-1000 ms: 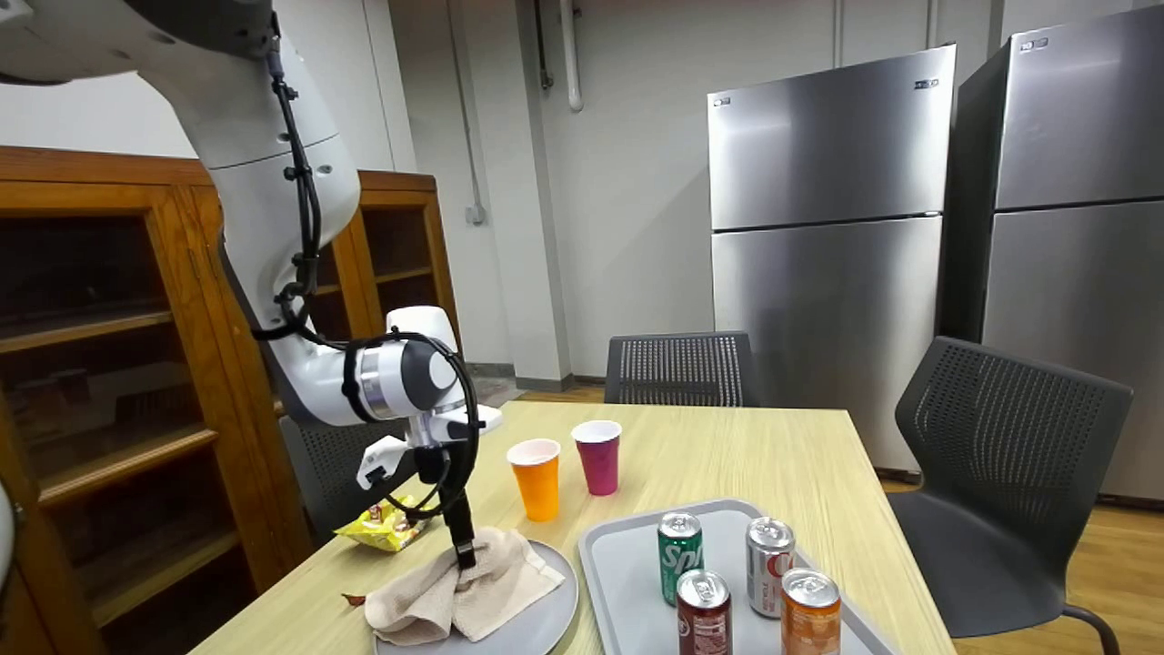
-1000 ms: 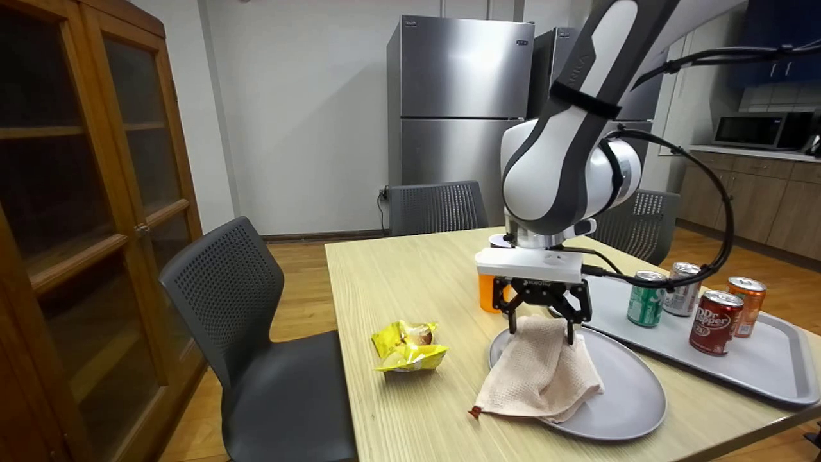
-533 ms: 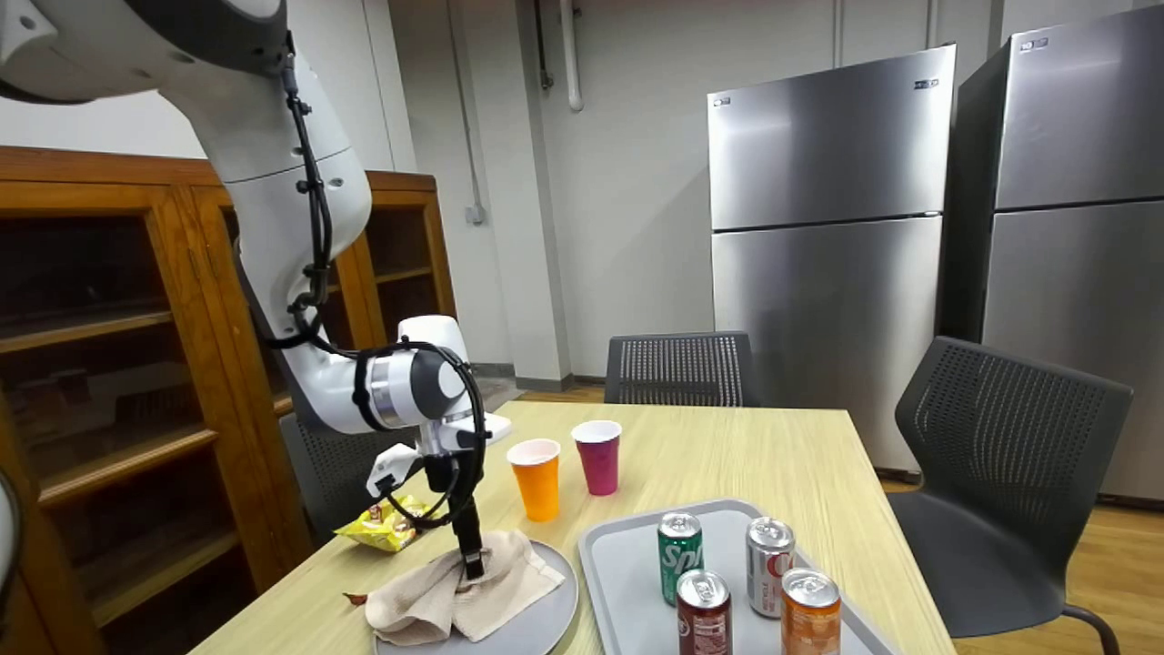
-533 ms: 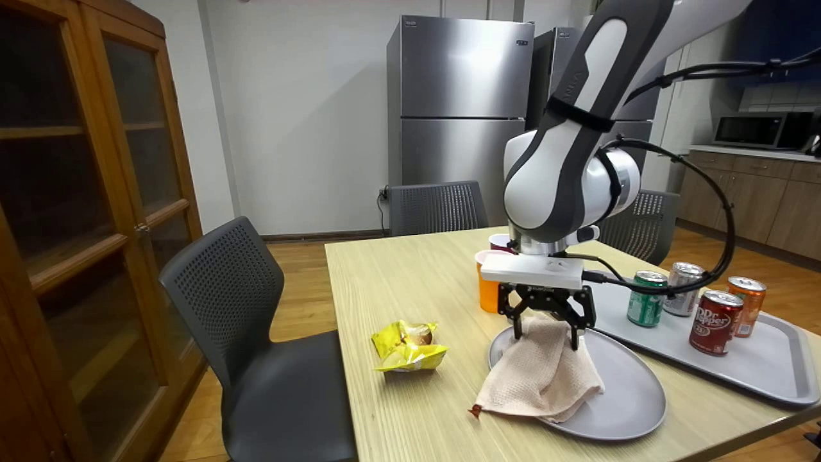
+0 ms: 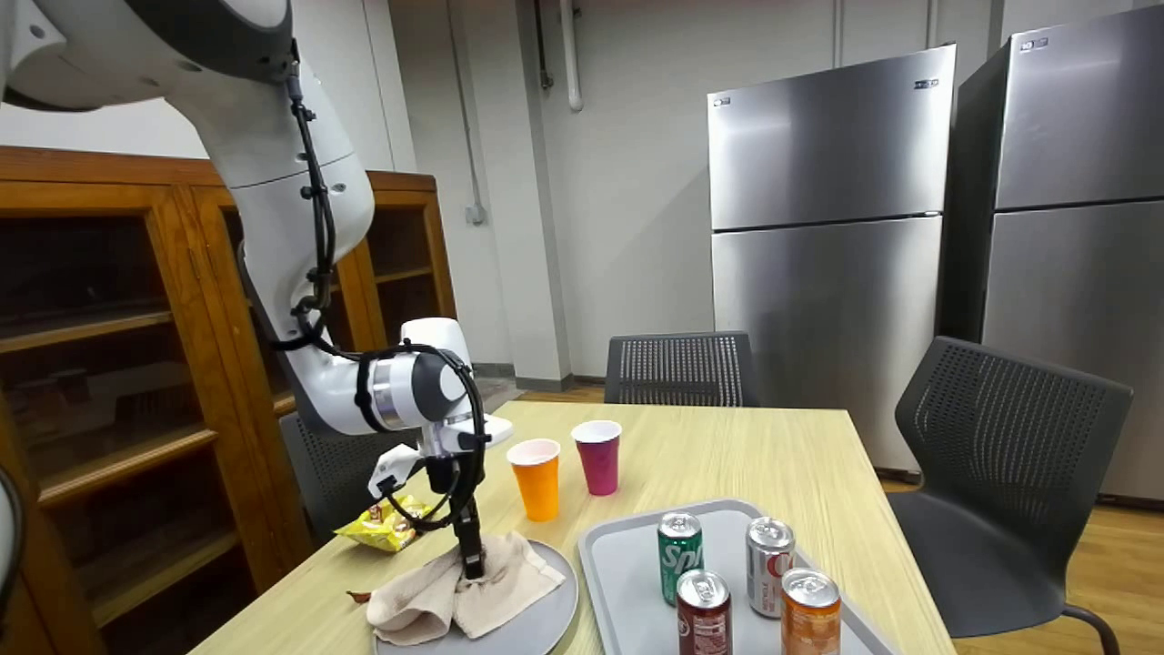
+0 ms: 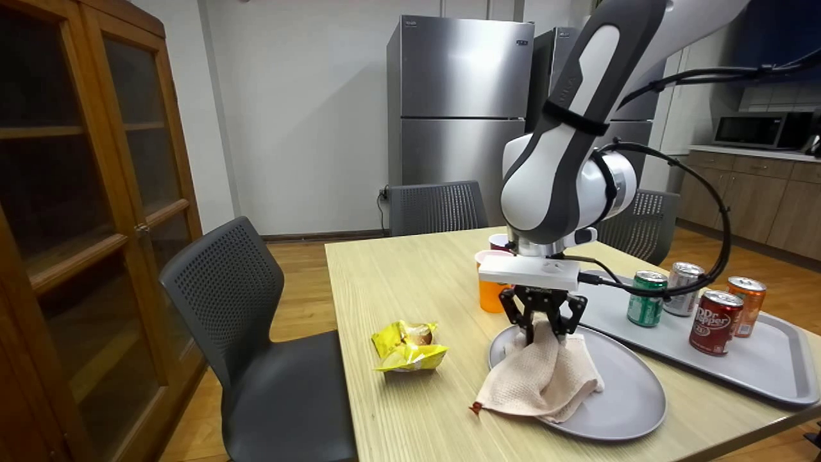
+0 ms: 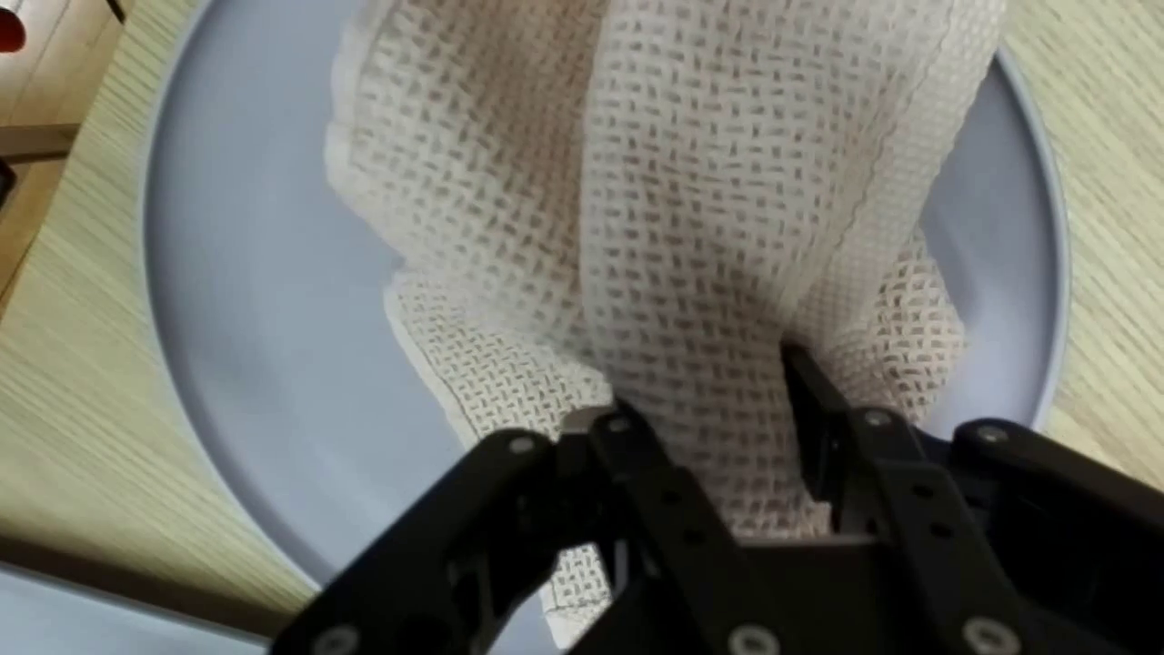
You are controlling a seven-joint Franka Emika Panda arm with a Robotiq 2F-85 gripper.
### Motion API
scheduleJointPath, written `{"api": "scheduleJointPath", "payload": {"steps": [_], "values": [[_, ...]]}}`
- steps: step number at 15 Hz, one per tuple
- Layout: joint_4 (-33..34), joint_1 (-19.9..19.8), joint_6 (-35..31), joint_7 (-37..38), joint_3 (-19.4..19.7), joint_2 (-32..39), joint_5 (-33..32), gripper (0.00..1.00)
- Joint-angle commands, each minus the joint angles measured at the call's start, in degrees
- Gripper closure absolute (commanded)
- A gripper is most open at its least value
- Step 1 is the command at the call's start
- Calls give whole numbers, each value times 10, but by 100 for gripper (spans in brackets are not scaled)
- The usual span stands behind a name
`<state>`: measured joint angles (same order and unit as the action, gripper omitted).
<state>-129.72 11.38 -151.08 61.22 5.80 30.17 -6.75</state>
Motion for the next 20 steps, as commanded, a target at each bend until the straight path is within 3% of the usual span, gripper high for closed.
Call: {"api": "scheduleJointPath", "payload": {"steps": [1,3,10,20], "values": [[-10,7,12,-16,0,-22,11,90],[-19,16,16,-12,4,-35,3,100],[-58,49,25,6,4,-105,-21,97],[-87,80,53,15,-59,-193,-41,97]]}}
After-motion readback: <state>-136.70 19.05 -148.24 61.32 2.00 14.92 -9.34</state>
